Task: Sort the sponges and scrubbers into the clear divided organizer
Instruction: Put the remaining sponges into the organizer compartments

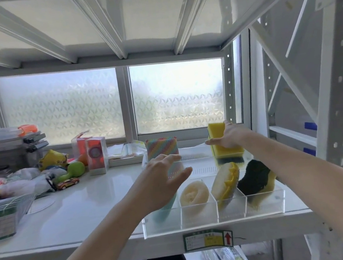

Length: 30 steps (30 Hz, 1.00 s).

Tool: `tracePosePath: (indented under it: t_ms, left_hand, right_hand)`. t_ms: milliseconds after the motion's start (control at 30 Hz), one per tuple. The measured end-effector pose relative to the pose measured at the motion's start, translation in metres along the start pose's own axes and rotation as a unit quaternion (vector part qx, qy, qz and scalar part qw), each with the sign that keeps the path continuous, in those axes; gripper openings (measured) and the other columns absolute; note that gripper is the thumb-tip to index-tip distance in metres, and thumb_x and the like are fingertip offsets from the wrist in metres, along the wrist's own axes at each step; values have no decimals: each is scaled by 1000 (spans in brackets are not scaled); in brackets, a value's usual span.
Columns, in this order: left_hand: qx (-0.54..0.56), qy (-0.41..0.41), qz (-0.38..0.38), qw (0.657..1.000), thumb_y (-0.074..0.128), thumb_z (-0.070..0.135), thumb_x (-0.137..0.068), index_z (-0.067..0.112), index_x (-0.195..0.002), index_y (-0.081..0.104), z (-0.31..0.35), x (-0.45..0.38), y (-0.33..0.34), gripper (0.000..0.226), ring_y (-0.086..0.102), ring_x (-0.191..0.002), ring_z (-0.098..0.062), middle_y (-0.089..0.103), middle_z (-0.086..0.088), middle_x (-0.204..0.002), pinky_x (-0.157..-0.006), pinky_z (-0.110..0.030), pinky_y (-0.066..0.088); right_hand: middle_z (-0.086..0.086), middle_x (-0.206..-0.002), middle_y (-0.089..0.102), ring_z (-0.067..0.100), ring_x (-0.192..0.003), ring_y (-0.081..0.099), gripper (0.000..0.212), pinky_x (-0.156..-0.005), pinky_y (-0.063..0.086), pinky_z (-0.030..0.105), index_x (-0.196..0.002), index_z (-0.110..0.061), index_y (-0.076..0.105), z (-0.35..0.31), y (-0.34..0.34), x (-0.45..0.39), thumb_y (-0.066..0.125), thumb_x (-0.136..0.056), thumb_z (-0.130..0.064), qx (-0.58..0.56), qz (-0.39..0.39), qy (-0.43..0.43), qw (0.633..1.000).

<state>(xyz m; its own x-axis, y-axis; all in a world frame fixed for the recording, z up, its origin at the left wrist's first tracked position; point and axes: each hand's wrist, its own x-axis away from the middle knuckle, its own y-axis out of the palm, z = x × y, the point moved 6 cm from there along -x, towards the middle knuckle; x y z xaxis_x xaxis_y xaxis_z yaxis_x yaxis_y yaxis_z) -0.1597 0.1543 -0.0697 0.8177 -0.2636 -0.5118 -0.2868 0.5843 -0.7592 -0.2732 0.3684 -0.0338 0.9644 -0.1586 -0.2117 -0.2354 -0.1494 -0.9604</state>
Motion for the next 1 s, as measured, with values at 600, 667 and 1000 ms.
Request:
tracePosePath:
  t_ms: [600, 667, 1000]
  left_hand:
    - [31, -105, -139, 984, 46, 43, -93, 4, -139, 35, 57, -100, 73, 61, 44, -129, -27, 43, -14, -144, -98, -33, 38]
    - [20, -100, -152, 983, 42, 41, -95, 5, -137, 40, 60, -104, 76, 55, 47, -125, -27, 48, -15, -138, -93, -31, 38]
    - [149, -104, -148, 972, 60, 33, -86, 18, -135, 40, 44, -130, 92, 55, 56, -104, -23, 57, -7, -121, -85, -31, 48]
  right_hand:
    - [15, -148, 37, 32, -123, 49, 92, -95, 50, 46, -146, -5, 23, 38, -19, -22, 51, -81, -65, -288, 13, 20, 957]
    - [15, -142, 44, 31, -117, 53, 91, -92, 52, 43, -142, -3, 30, 34, -13, -24, 54, -79, -65, -302, -9, 18, 953]
    - [12, -128, 51, 28, -110, 56, 94, -88, 54, 39, -137, -4, 35, 26, -10, -28, 69, -70, -60, -308, 8, -11, 951]
